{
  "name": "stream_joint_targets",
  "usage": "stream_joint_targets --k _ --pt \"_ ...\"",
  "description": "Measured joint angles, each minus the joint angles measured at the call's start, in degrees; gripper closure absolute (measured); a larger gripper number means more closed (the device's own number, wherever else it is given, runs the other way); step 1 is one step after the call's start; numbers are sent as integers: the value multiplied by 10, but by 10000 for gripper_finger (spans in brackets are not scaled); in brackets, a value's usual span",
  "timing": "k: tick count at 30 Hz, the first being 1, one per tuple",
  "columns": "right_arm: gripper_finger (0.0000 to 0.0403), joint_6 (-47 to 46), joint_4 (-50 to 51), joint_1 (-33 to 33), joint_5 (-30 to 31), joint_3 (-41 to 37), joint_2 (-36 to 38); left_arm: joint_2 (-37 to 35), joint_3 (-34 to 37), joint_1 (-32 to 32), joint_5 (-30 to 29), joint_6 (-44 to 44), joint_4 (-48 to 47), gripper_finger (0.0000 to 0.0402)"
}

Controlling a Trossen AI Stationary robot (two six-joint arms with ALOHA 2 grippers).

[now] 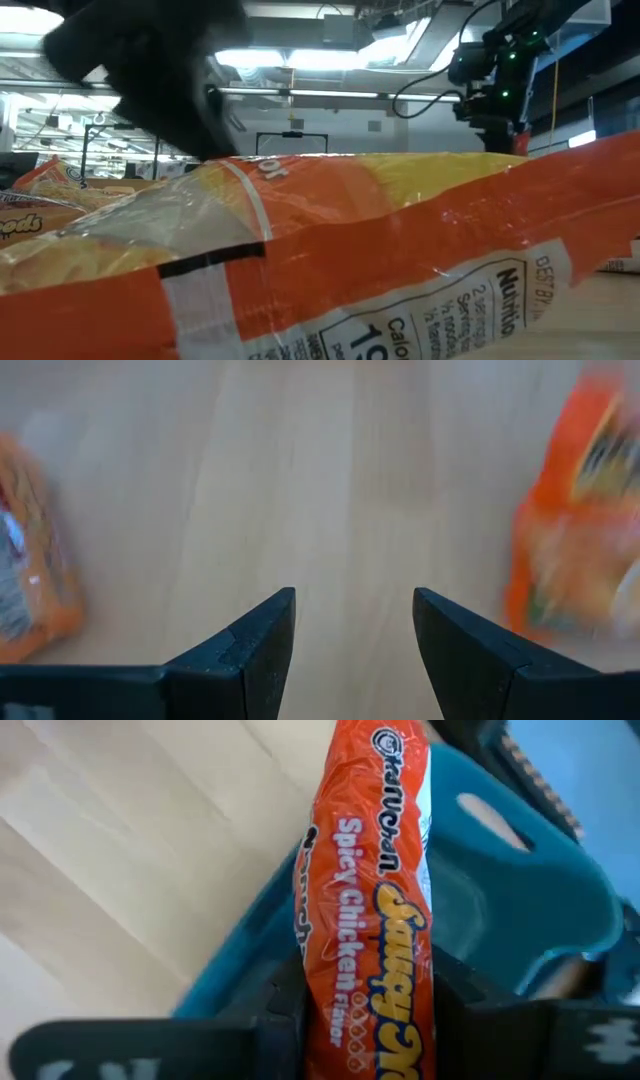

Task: Sort Maruchan noodles
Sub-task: Put the red noodle pack into the blue bin

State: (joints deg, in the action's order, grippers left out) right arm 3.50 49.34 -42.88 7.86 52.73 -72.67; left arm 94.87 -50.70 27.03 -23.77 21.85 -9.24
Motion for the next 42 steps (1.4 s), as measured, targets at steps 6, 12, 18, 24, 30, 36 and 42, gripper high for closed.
stream_joint_targets --k 6,12,18,24,30,36,42 --pt "302 2 -58 1 -34 0 -7 -9 1 -18 -9 -17 -113 204" --pt "302 14 -3 0 14 17 -7 -24 1 -38 2 -28 -160 204" --pt "302 -52 127 1 -52 33 -6 -31 0 -42 16 -27 -147 204" --pt "302 -106 89 1 -117 1 -6 -30 1 -42 17 -26 -124 204" --pt "302 -162 20 1 -166 0 -6 -30 1 -41 25 -25 -118 204" --pt "302 -125 -29 1 -150 0 -6 -30 1 -41 25 -24 -117 204" --pt "302 81 -60 0 -88 0 -6 -30 1 -41 25 -23 -117 204"
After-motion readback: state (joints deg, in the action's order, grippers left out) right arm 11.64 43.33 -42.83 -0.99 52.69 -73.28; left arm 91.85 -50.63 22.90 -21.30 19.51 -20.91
